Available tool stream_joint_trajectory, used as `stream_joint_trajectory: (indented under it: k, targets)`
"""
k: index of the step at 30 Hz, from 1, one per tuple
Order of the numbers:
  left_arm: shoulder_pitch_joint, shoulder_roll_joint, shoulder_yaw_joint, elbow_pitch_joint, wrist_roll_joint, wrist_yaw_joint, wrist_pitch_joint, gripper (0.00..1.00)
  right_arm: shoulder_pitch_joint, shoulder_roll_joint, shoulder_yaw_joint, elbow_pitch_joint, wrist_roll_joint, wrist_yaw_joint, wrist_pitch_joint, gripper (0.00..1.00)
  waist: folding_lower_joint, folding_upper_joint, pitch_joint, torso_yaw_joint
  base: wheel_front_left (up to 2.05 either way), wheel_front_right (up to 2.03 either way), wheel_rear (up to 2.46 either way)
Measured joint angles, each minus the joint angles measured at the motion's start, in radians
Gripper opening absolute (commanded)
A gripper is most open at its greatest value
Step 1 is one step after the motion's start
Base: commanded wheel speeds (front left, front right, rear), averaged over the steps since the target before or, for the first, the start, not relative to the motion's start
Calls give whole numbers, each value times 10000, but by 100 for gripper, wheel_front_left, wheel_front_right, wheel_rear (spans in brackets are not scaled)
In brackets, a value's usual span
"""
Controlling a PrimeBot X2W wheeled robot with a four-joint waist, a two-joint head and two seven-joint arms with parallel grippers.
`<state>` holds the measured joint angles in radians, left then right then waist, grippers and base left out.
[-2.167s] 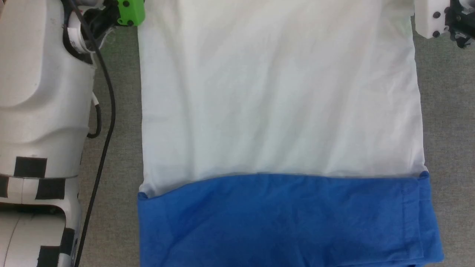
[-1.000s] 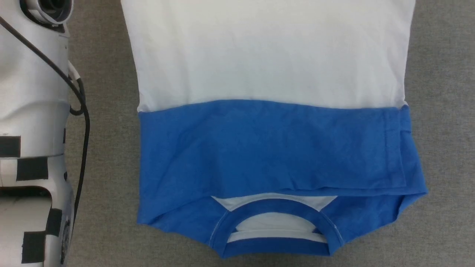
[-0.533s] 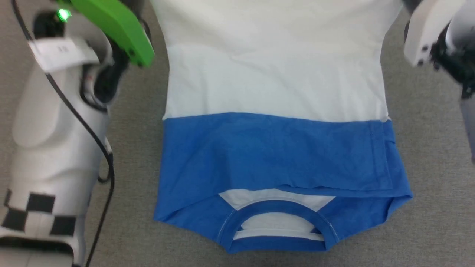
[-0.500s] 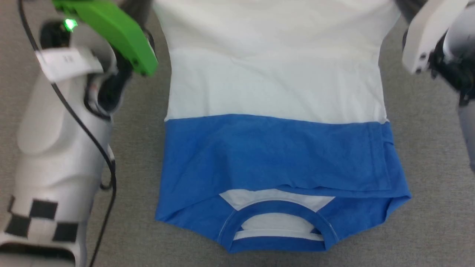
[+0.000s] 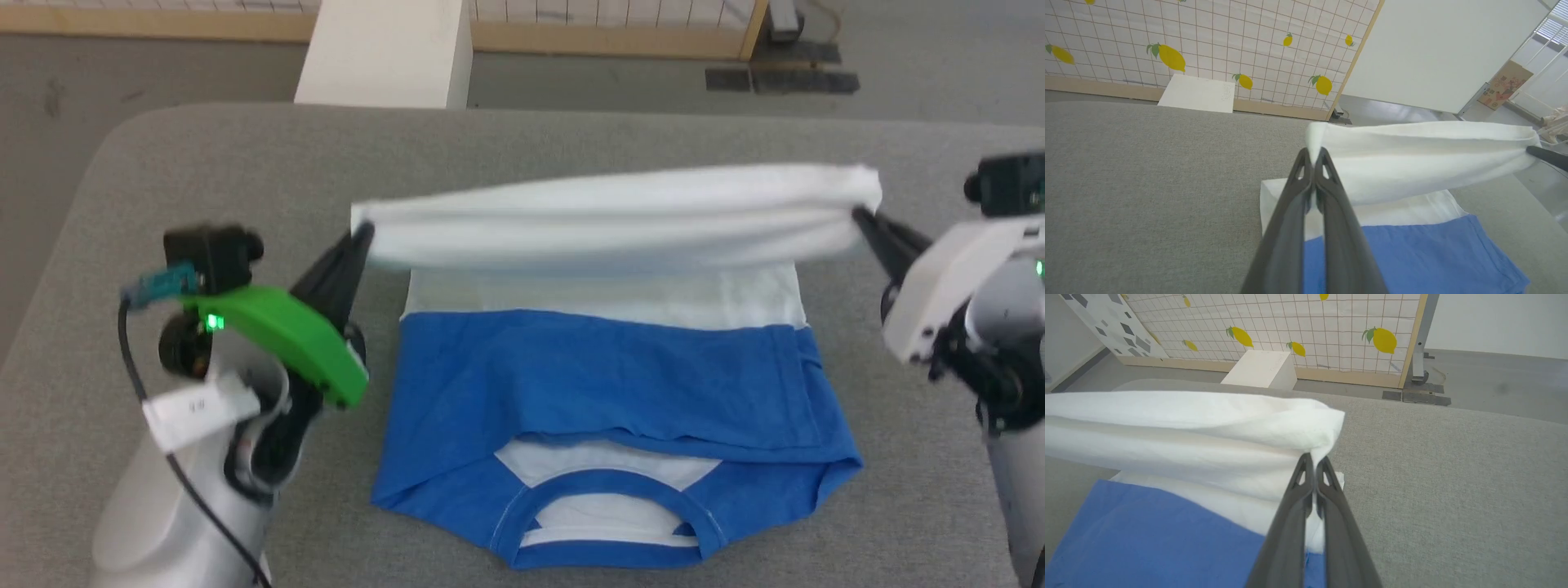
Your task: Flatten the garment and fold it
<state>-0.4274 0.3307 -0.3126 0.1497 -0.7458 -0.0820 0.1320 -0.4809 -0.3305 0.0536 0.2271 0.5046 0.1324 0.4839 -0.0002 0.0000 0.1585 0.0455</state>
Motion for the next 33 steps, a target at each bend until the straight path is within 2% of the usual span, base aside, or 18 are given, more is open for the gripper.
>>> stream_joint_trajectory:
  k: [8,18,26,33]
  targets:
    - [2141,-132,35,-844,-487,384,-282,0,2118,652,-911,-947,-17,0,460,0,0,0,-815,25,0,0,0]
    - [3436,-337,-33,-763,-1045,568,-249,0,4195,1080,-1511,-1630,-127,0,1871,0,0,0,-1201,125,0,0,0]
    - [3993,-420,-209,-272,-1271,780,100,0,5016,1185,-1509,-1747,-232,0,2899,0,1,0,-1130,123,0,0,0]
    - [4098,-431,-291,90,-1419,1043,518,0,5056,1198,-1356,-1703,-437,0,3007,0,1,0,-1052,74,0,0,0]
